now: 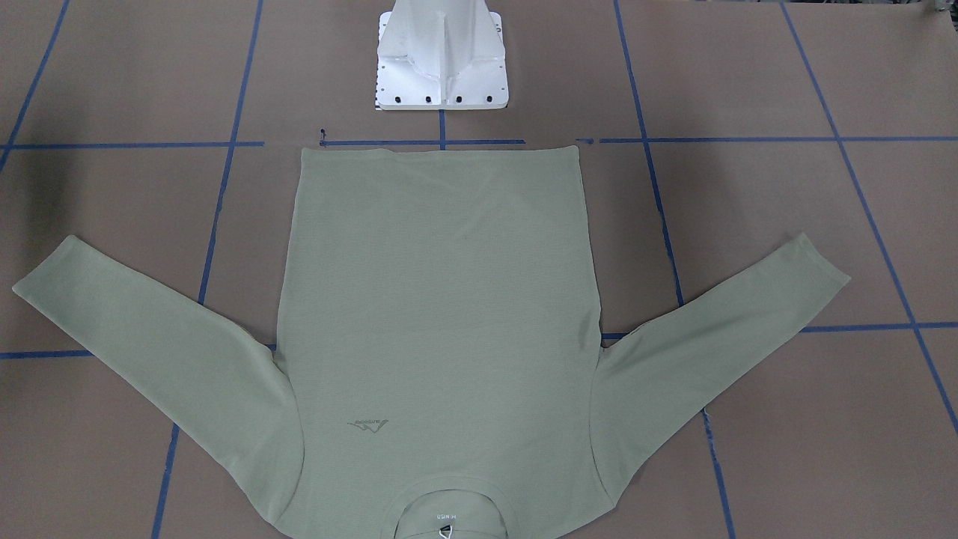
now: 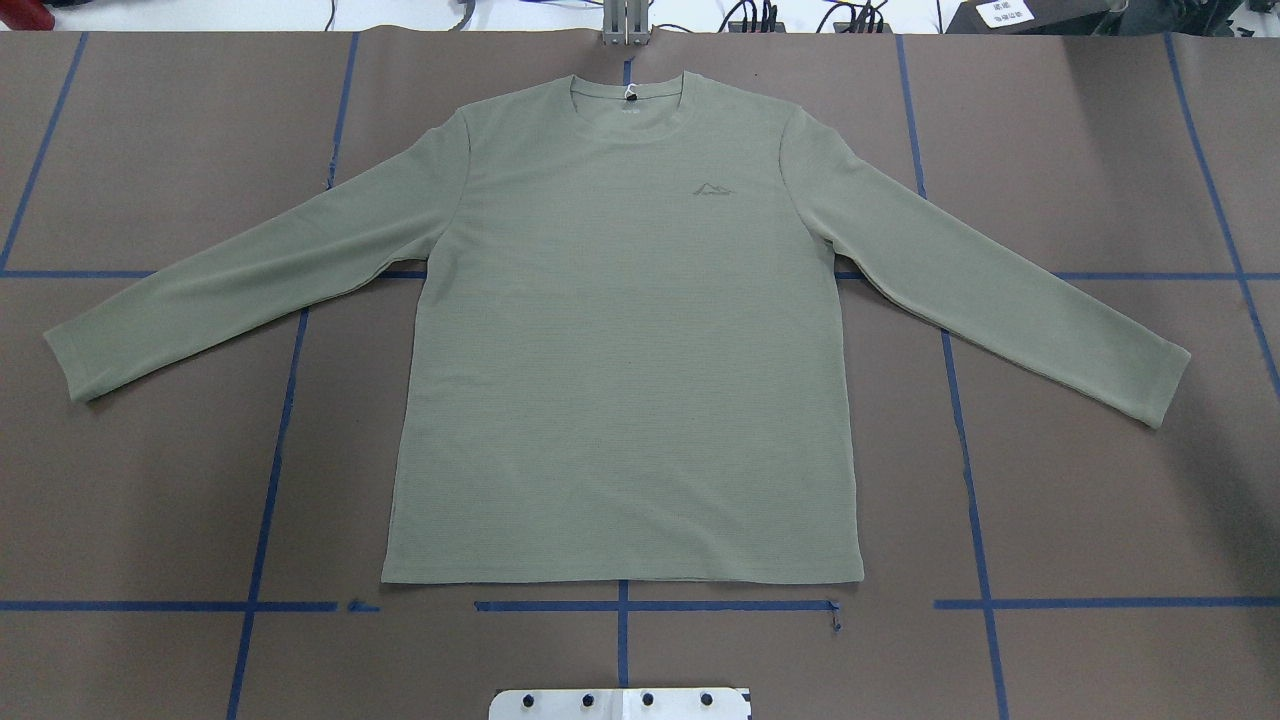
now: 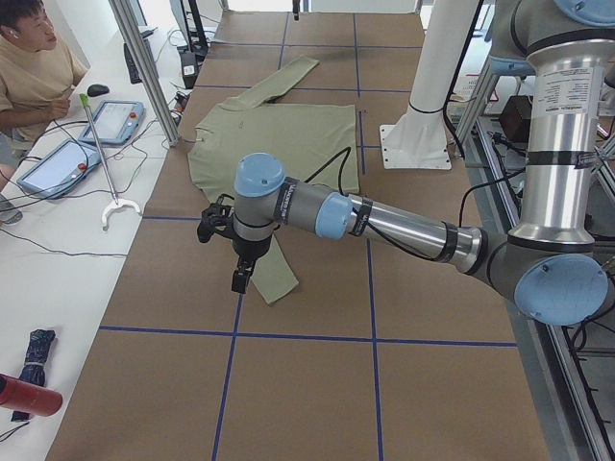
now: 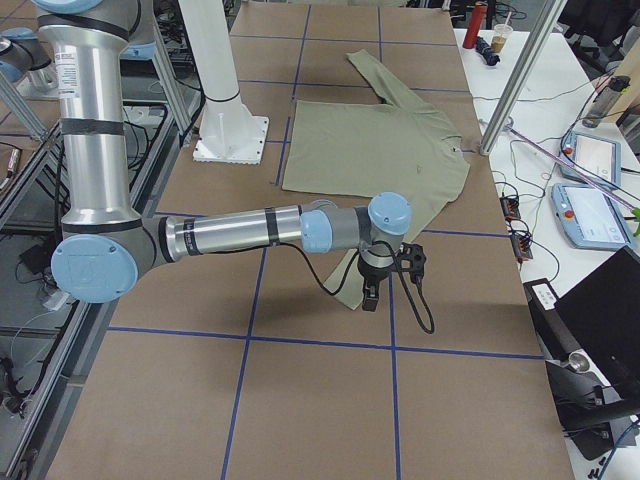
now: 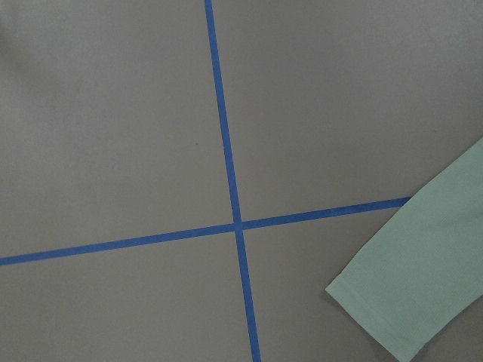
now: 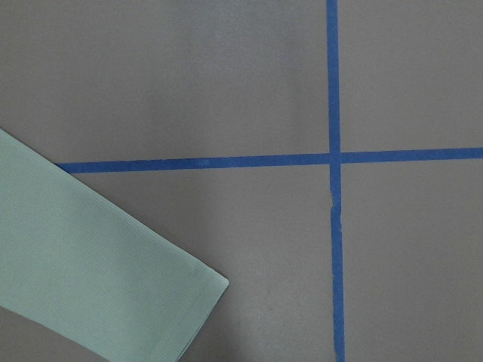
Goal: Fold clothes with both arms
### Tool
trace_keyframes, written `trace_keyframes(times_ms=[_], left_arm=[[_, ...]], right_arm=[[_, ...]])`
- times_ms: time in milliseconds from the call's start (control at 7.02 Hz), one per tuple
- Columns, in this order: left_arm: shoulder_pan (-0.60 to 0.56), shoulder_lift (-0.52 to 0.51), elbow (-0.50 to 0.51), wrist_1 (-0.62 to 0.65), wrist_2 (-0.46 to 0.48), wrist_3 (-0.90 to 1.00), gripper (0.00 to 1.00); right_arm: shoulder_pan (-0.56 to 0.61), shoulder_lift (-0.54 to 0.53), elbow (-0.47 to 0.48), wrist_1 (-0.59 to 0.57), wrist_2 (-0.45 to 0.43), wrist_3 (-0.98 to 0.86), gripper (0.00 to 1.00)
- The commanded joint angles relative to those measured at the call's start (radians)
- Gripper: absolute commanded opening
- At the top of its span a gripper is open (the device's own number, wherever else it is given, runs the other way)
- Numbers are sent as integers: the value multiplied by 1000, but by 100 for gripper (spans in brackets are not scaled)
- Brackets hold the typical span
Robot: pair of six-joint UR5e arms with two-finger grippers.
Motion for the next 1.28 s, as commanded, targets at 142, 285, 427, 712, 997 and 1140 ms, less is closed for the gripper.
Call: trace_keyframes(times_ms=[142, 285, 427, 712, 997, 1140], left_arm=[[6, 17, 8, -1, -3, -5, 100], [8, 16, 11, -3, -3, -5, 100], [8, 16, 10, -4, -4, -3, 100], [9, 17, 13, -4, -132, -5, 100], [8, 22, 7, -3, -195, -2, 100], [9, 17, 4, -24, -179, 0, 100]], right_arm=[[-1, 15, -20, 3, 9, -4, 100], [-1, 4, -21, 57, 18, -1, 100], [-1, 1, -52, 105, 35, -2, 100], [-4, -1, -89, 196, 39, -2, 100], [-76, 7, -86, 207, 38, 1, 100], [-102, 12, -83, 211, 38, 21, 100]])
